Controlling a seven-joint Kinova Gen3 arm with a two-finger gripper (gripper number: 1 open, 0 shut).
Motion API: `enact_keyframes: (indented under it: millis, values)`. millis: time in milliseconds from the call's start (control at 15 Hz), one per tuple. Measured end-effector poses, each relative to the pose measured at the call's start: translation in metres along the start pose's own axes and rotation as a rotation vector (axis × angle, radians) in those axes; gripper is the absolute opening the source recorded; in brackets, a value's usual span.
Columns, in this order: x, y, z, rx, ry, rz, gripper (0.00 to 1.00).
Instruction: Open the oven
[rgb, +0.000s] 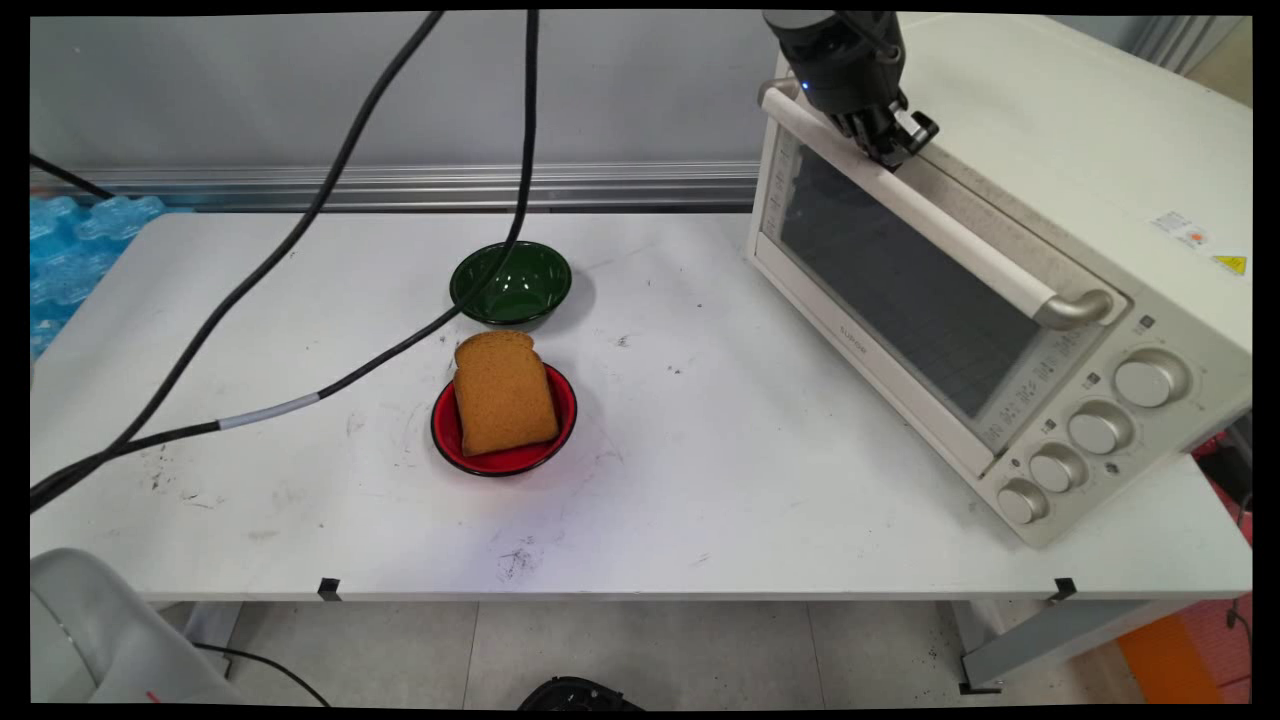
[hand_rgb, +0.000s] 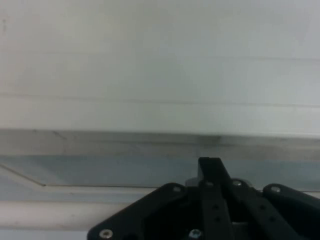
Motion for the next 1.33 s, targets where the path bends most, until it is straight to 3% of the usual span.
enact_keyframes:
  millis: [467,1333]
  values:
    - [-0.006,0.0,0.001,-0.004,-0.035,-0.007,0.0]
    - [-0.04,0.002,-0.002,-0.024,-0.116,0.002,0.0]
